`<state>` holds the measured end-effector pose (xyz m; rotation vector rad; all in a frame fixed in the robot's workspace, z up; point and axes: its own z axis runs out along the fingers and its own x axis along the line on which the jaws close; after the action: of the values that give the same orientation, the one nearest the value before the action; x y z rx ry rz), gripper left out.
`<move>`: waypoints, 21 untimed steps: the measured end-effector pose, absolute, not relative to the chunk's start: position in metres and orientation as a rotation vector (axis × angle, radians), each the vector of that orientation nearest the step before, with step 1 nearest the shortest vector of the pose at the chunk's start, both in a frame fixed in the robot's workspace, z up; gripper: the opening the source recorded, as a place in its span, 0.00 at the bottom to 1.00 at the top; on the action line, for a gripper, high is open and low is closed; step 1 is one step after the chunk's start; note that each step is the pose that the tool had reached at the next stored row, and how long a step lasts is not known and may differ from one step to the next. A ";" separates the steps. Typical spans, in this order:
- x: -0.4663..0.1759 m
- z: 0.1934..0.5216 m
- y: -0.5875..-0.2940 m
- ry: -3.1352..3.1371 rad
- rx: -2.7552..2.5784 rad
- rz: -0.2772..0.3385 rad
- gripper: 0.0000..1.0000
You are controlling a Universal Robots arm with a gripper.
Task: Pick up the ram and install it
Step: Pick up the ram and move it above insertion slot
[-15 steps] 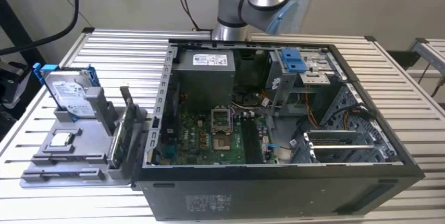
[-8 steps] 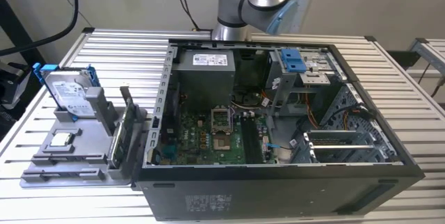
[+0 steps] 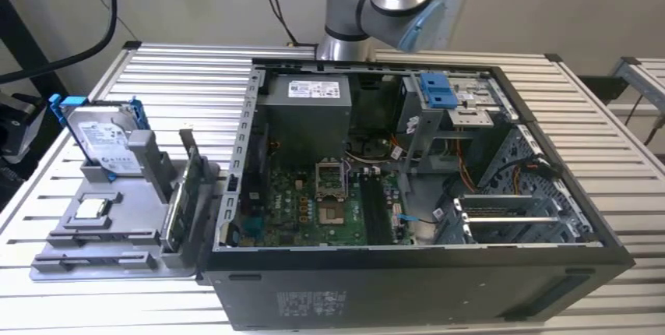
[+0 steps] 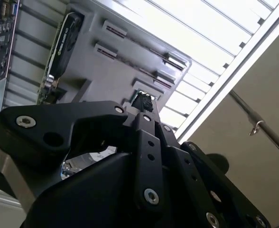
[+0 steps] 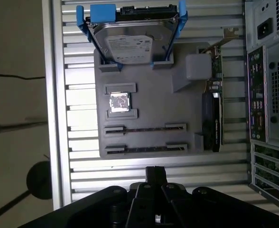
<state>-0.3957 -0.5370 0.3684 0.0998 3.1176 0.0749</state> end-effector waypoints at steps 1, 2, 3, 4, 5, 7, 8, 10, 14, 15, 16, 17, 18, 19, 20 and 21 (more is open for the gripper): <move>-0.396 0.368 -0.537 3.118 0.095 0.075 0.11; -0.396 0.368 -0.537 3.118 0.088 0.075 0.11; -0.396 0.368 -0.537 3.119 0.080 0.075 0.11; -0.396 0.368 -0.537 3.119 0.072 0.075 0.11; -0.396 0.368 -0.537 3.119 0.063 0.075 0.11; -0.396 0.368 -0.537 3.120 0.046 0.076 0.11; -0.396 0.368 -0.537 3.120 0.037 0.076 0.11; -0.396 0.368 -0.537 3.120 0.019 0.076 0.11; -0.396 0.368 -0.537 3.121 -0.020 0.076 0.11; -0.396 0.368 -0.537 3.121 -0.030 0.076 0.11; -0.396 0.368 -0.537 3.121 -0.039 0.076 0.11; -0.396 0.368 -0.537 3.121 -0.048 0.076 0.11; -0.396 0.368 -0.537 3.121 -0.057 0.076 0.11; -0.396 0.368 -0.537 3.121 -0.066 0.076 0.11; -0.396 0.368 -0.537 3.121 -0.075 0.076 0.11; -0.396 0.368 -0.537 3.121 -0.085 0.076 0.11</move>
<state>-0.3957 -0.5370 0.3683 -0.0846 3.1209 0.0763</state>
